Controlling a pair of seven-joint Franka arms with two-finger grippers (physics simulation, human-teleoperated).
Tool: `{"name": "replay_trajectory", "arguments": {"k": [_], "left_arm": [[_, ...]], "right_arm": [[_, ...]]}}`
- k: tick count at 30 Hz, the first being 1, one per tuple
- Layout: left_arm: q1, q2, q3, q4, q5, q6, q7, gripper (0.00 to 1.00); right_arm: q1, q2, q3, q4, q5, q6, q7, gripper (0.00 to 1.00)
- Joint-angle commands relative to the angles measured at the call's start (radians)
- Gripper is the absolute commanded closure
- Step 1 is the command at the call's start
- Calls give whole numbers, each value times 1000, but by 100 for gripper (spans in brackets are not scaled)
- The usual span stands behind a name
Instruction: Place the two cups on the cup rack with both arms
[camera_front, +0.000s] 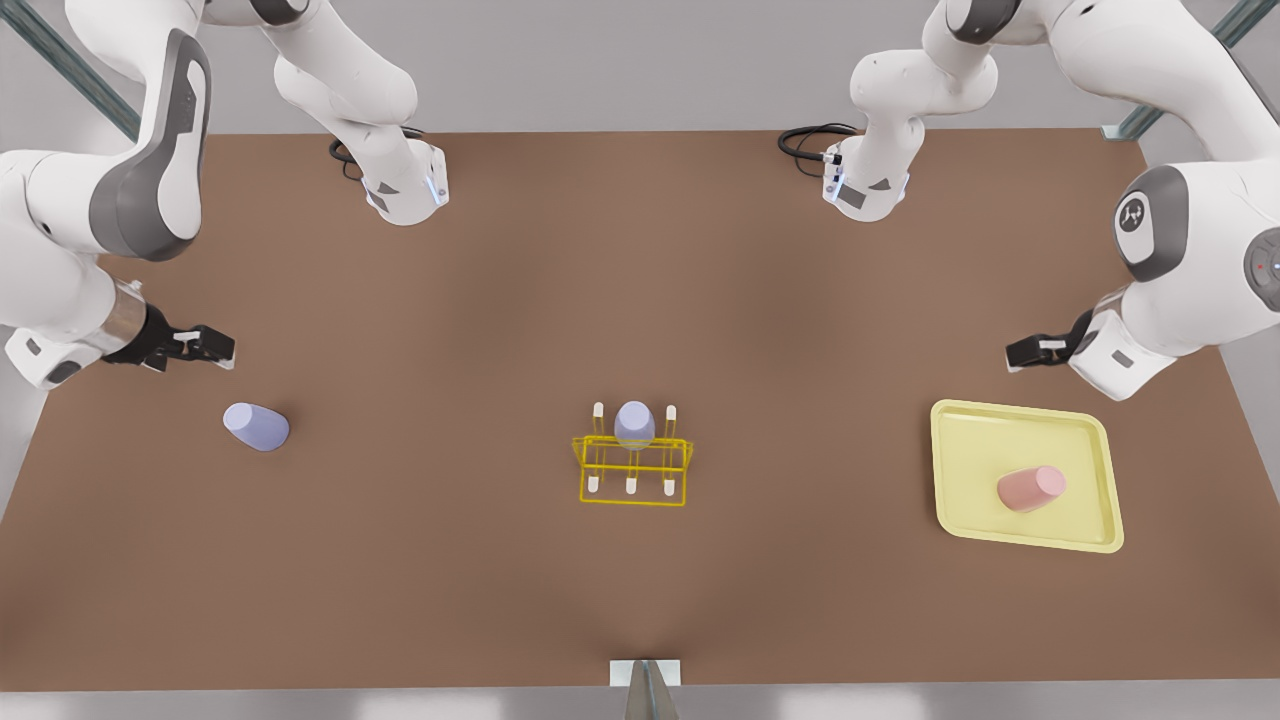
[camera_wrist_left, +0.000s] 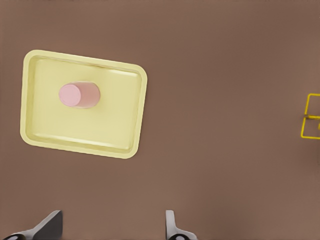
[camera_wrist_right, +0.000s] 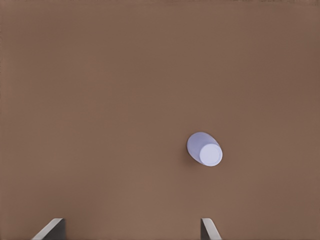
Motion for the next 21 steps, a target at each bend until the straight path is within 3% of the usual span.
{"name": "replay_trajectory", "arguments": {"k": [1, 4, 6, 8, 11, 15, 21], "left_arm": [[-1, -6, 2, -5, 0, 53, -38, 0], [5, 26, 6, -26, 3, 159, -37, 0], [49, 184, 17, 28, 4, 243, 12, 0], [133, 305, 20, 81, 1, 355, 169, 0], [153, 413, 18, 103, -13, 504, 281, 0], [190, 451, 20, 57, -16, 604, 367, 0], [212, 466, 20, -46, -16, 722, 379, 0]], "right_arm": [[1, 3, 0, 4, 1, 24, -72, 0], [0, 7, 0, 4, 2, 23, -75, 0], [0, 104, 0, 10, -22, 50, -87, 0], [-54, 247, -12, 2, -21, 196, -87, 0], [-122, 322, -21, -44, -18, 368, -86, 0], [-188, 276, -20, -289, -12, 693, -127, 0], [-226, 241, -23, -427, -9, 730, -130, 0]]}}
